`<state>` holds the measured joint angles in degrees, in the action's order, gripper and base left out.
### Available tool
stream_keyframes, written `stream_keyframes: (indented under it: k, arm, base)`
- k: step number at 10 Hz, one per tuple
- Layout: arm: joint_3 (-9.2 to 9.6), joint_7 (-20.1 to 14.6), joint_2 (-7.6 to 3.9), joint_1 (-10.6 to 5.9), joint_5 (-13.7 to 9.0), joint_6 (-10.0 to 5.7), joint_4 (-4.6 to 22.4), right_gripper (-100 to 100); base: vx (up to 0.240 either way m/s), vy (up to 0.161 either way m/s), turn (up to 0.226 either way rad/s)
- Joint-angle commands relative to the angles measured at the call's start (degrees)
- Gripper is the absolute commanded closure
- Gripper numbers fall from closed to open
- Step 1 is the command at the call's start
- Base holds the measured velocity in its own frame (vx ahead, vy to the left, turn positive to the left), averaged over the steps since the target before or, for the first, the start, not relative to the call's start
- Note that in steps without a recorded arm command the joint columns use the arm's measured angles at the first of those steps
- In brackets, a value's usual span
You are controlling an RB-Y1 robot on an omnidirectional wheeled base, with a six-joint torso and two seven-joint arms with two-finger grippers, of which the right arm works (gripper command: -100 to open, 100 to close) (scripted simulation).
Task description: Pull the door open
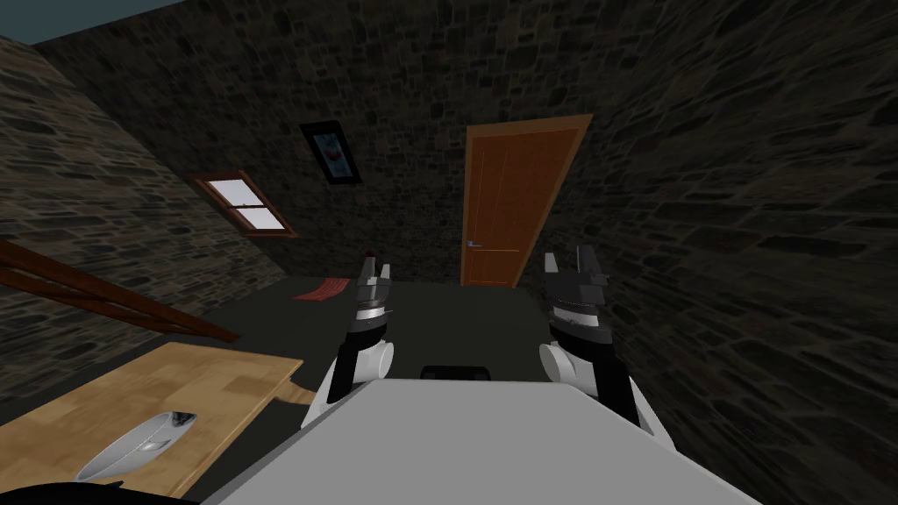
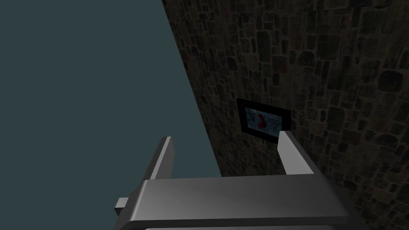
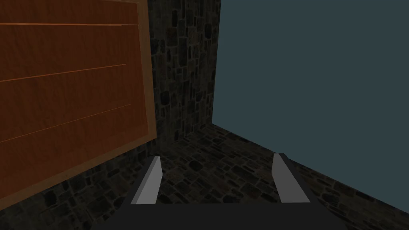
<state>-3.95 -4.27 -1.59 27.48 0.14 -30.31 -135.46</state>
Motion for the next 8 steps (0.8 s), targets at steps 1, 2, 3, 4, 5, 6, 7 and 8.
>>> stream_keyframes:
  k: [1,2,3,4,5,6,7,8]
  arm:
    - [-0.03,0.14,-0.29,-0.62,-0.30,-0.29,1.66,-100]
    - [-0.05,0.25,-0.49,-1.13,-0.54,-0.53,3.02,-100]
    - [-0.06,0.31,-0.61,-1.42,-0.68,-0.67,3.82,-100]
    - [-0.08,0.44,-0.85,-2.01,-0.97,-0.95,5.41,-100]
    - [-0.10,0.52,-0.98,-2.39,-1.15,-1.12,6.43,-100]
    - [-0.12,0.62,-1.13,-2.82,-1.35,-1.32,7.57,-100]
    - [-0.13,0.71,-1.27,-3.25,-1.56,-1.53,8.72,-100]
    - [-0.15,0.80,-1.42,-3.67,-1.76,-1.73,9.87,-100]
  base:
    - [0.048,-0.005,0.034]
    - [0.094,-0.005,0.031]
    - [0.105,0.007,0.019]
    - [0.115,0.008,0.029]
    - [0.110,-0.007,0.022]
    - [0.086,-0.015,0.025]
    - [0.075,-0.011,0.030]
    - [0.080,0.002,0.028]
